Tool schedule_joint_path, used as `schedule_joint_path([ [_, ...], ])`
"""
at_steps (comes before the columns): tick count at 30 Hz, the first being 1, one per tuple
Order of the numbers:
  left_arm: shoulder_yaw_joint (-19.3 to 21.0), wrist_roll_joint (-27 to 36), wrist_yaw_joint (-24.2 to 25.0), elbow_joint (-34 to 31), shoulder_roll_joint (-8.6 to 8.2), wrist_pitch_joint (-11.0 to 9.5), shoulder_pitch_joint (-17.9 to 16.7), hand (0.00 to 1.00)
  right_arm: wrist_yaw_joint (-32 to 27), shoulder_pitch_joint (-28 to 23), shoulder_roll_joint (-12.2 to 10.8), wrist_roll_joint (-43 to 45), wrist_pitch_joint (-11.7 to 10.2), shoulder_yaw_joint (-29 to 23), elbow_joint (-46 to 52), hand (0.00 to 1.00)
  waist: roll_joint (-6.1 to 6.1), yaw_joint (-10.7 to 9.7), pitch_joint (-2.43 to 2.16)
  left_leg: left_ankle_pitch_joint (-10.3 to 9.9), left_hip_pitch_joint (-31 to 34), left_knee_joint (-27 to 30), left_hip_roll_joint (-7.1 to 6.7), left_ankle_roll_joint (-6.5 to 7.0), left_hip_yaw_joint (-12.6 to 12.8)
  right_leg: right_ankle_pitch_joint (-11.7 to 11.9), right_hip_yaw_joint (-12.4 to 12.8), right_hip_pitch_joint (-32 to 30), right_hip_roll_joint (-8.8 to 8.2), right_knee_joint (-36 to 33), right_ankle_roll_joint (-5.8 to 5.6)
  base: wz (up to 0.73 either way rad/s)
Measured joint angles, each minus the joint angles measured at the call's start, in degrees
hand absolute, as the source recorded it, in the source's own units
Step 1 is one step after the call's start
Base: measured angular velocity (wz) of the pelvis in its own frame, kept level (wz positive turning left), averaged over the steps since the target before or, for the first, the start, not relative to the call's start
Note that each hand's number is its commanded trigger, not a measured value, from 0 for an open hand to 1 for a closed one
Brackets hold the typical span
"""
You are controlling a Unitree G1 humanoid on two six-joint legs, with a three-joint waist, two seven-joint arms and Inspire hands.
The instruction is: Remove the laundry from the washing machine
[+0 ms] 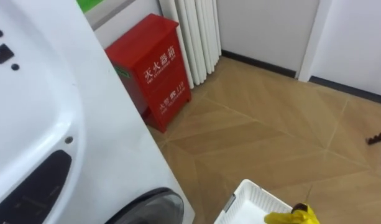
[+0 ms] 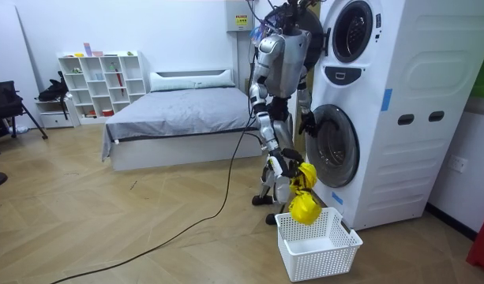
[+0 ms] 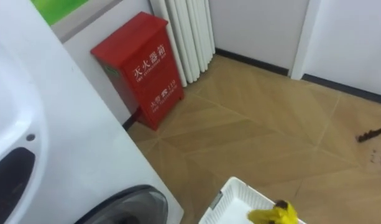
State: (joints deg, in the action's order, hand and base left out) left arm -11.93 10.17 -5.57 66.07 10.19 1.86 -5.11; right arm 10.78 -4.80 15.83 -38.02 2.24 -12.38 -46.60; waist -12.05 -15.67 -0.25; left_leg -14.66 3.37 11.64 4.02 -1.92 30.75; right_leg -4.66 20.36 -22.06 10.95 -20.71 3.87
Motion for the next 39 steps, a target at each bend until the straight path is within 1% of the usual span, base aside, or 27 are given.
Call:
schedule_joint_path([
  [2, -0.25, 0.55, -0.03, 0.27, -0.2, -0.4, 0.0, 0.0, 0.24, 0.72, -0.01, 0.01, -0.47, 0.0, -2.98, 0.0, -0.03, 0.03, 0.22, 0.05, 0.1, -0.01, -0.09, 0.09, -1.04, -0.07, -0.27, 0.02, -0.13, 0.0, -0.07, 0.1],
  [4, -0.22, 0.54, -0.12, 0.32, -0.2, -0.61, -0.02, 0.0, 0.21, 0.8, -0.02, 0.0, -0.6, -0.07, -5.05, 0.0, -0.02, 0.08, 0.27, 0.15, 0.22, 0.0, -0.09, 0.24, -1.17, -0.11, -0.82, 0.01, -0.39, 0.01, -0.01, 0.12],
  [7, -0.15, 0.5, -0.13, 0.32, -0.2, -0.75, -0.3, 0.0, 0.05, 0.37, -0.01, 0.0, -1.15, -0.13, -5.17, 0.0, -0.03, 0.17, 0.41, 0.25, 0.32, 0.02, -0.24, 0.4, -1.18, -0.16, -1.93, -0.09, -0.97, -0.03, 0.06, 0.07],
  [9, -0.08, 0.5, -0.12, 0.3, -0.2, -0.82, -0.29, 0.0, -0.04, 0.44, -0.02, -0.01, -1.54, -0.14, -5.17, 0.0, -0.03, 0.18, 0.41, 0.25, 0.39, 0.02, -0.32, 0.4, -1.24, -0.21, -2.26, -0.09, -1.19, -0.04, -0.02, 0.1],
  [11, -0.08, 0.44, -0.12, 0.3, -0.23, -1.02, -0.29, 0.0, 0.05, 0.87, 0.01, 0.0, -2.04, -0.3, -6.54, 0.0, 0.01, 0.02, 0.42, 0.42, 0.62, 0.02, -0.54, 0.67, -1.66, -0.45, -3.18, -0.08, -1.8, -0.12, -0.15, 0.22],
  [15, -0.05, 0.39, -0.12, 0.35, -0.27, -0.94, -1.01, 0.0, 0.83, 0.79, -0.01, 0.06, -2.04, -0.24, -7.1, 0.0, 0.05, 0.25, 0.44, 0.55, 0.92, 0.03, -0.8, 0.9, -1.76, -0.69, -3.72, -0.22, -2.35, -0.39, -0.28, 0.13],
  [18, -0.02, 0.39, -0.11, 0.37, -0.31, -0.92, -1.32, 0.0, 1.17, 0.34, -0.05, -0.07, -2.06, -0.23, -7.1, 0.0, 0.18, 0.29, 0.5, 0.56, 0.94, 0.05, -0.91, 0.92, -1.79, -1.32, -4.52, -0.38, -2.85, -1.18, -0.33, 0.15],
  [21, 0.14, 0.4, -0.1, 0.26, -0.31, -0.92, -1.51, 0.0, 1.89, -0.44, -0.6, -0.36, -2.07, -0.08, -7.1, 0.0, 0.34, 0.36, 0.47, 0.59, 0.95, 0.04, -0.87, 0.97, -1.9, -1.55, -5.3, -0.29, -3.07, -1.17, -0.2, 0.14],
  [24, 0.14, 0.4, -0.09, 0.07, -0.31, -1.0, -1.53, 0.0, 2.6, -1.13, -1.07, -0.41, -2.12, -0.08, -7.77, 0.0, 0.67, 0.21, 0.45, 0.65, 0.94, 0.05, -0.82, 1.03, -2.7, -1.95, -6.29, -0.28, -3.34, -1.49, 0.15, 0.17],
  [26, 0.14, 0.39, -0.1, 0.07, -0.31, -1.28, -1.58, 0.0, 3.24, -1.57, -1.11, -0.41, -2.18, -0.07, -9.11, 0.0, 1.33, 0.25, 0.56, 0.72, 0.76, 0.03, -0.83, 1.04, -3.13, -2.63, -7.04, 0.02, -3.6, -2.13, 0.41, 0.18],
  [27, 0.15, 0.39, -0.1, 0.04, -0.31, -1.55, -1.71, 0.0, 3.37, -1.74, -1.17, -0.41, -2.2, -0.08, -9.13, 0.0, 1.5, 0.26, 0.47, 0.74, 0.72, 0.03, -0.83, 1.01, -3.35, -2.76, -7.25, 0.08, -3.66, -2.19, 0.49, 0.19],
  [28, 0.43, 0.39, -0.1, 0.01, -0.3, -2.22, -2.12, 0.0, 4.04, -2.28, -1.4, -0.43, -2.51, -0.12, -10.06, 0.0, 1.93, 0.21, 0.4, 0.79, 0.47, 0.03, -0.77, 0.92, -3.65, -2.86, -7.58, 0.23, -3.74, -2.16, 0.6, 0.16],
  [29, 0.62, 0.38, -0.1, 0.09, -0.31, -2.3, -2.14, 0.0, 4.63, -1.98, -1.68, -0.39, -2.97, -0.15, -11.58, 0.0, 2.58, 0.27, 0.81, 0.84, -0.05, -0.07, -0.71, 0.83, -4.0, -2.91, -7.85, 0.9, -3.75, -2.0, 0.7, 0.14],
  [30, 0.63, 0.38, -0.1, 0.16, -0.31, -2.31, -2.2, 0.0, 4.85, -2.13, -1.81, -0.39, -3.0, -0.15, -12.04, 0.0, 2.84, 0.3, 0.83, 0.86, -0.17, -0.07, -0.68, 0.8, -4.1, -2.96, -7.98, 1.11, -3.77, -1.94, 0.77, 0.1],
  [31, 0.91, 0.39, -0.1, 0.31, -0.31, -2.31, -2.41, 0.0, 5.41, -2.23, -2.09, -0.44, -3.08, -0.2, -13.2, 0.0, 3.39, 0.53, 0.66, 0.87, -0.34, -0.08, -0.61, 0.79, -4.15, -3.05, -8.14, 1.34, -3.77, -1.9, 0.85, 0.07],
  [32, 1.58, 0.39, -0.1, 0.3, -0.33, -2.32, -2.47, 0.0, 5.83, -2.41, -2.25, -0.43, -3.09, -0.15, -13.93, 0.0, 3.7, 0.76, 0.76, 0.88, -0.8, -0.07, -0.53, 0.77, -4.32, -3.06, -8.36, 2.0, -3.81, -1.6, 0.88, 0.08],
  [33, 1.81, 0.35, -0.1, 0.29, -0.33, -2.31, -2.49, 0.0, 6.06, -2.73, -2.26, -0.43, -3.1, -0.18, -14.11, 0.0, 3.76, 0.77, 0.71, 0.88, -0.95, -0.09, -0.47, 0.77, -4.47, -3.06, -8.58, 2.35, -3.84, -1.37, 0.88, 0.19],
  [34, 2.52, 0.3, -0.11, 0.3, -0.33, -2.32, -2.63, 0.0, 6.37, -3.82, -2.23, -0.47, -3.13, -0.22, -14.35, 0.0, 4.29, 0.82, 0.82, 0.88, -1.45, -0.24, -0.37, 0.76, -5.22, -3.06, -9.33, 3.31, -4.03, -0.66, 0.94, 0.26],
  [35, 3.16, 0.24, -0.11, 0.24, -0.32, -2.31, -2.9, 0.0, 6.47, -5.06, -2.25, -0.56, -3.26, -0.23, -14.87, 0.0, 4.43, 1.46, 0.64, 0.91, -2.14, -0.54, -0.29, 0.71, -5.85, -3.1, -9.87, 4.39, -4.07, -0.04, 1.0, 0.26],
  [36, 3.32, 0.2, -0.11, 0.07, -0.32, -2.31, -3.2, 0.0, 6.5, -5.54, -2.27, -0.63, -3.31, -0.25, -15.34, 0.0, 4.51, 1.73, 0.42, 0.92, -2.44, -0.63, -0.23, 0.7, -5.95, -3.1, -10.07, 4.87, -4.08, 0.28, 1.0, 0.19],
  [37, 3.85, 0.34, -0.11, -0.36, -0.37, -2.25, -3.71, 0.0, 6.5, -6.13, -2.36, -1.29, -3.3, -0.26, -16.61, 0.0, 4.7, 1.88, 0.43, 0.92, -3.39, -0.89, -0.17, 0.7, -6.49, -3.14, -10.61, 6.13, -4.17, 1.01, 1.04, 0.3],
  [38, 4.04, 0.4, -0.11, -0.36, -0.37, -2.11, -3.97, 0.0, 6.51, -6.7, -2.69, -2.35, -3.3, -0.29, -18.08, 0.0, 5.01, 1.83, 0.53, 0.93, -4.25, -0.98, -0.14, 0.68, -7.5, -3.33, -11.63, 7.61, -4.49, 1.56, 1.09, 0.35],
  [39, 4.05, 0.37, -0.11, -0.39, -0.38, -2.1, -4.03, 0.0, 6.51, -7.03, -2.89, -2.45, -3.27, -0.26, -18.7, 0.0, 5.24, 1.84, 0.58, 0.93, -4.78, -1.0, -0.1, 0.68, -7.56, -3.47, -12.09, 8.32, -4.63, 1.81, 1.1, 0.45],
])
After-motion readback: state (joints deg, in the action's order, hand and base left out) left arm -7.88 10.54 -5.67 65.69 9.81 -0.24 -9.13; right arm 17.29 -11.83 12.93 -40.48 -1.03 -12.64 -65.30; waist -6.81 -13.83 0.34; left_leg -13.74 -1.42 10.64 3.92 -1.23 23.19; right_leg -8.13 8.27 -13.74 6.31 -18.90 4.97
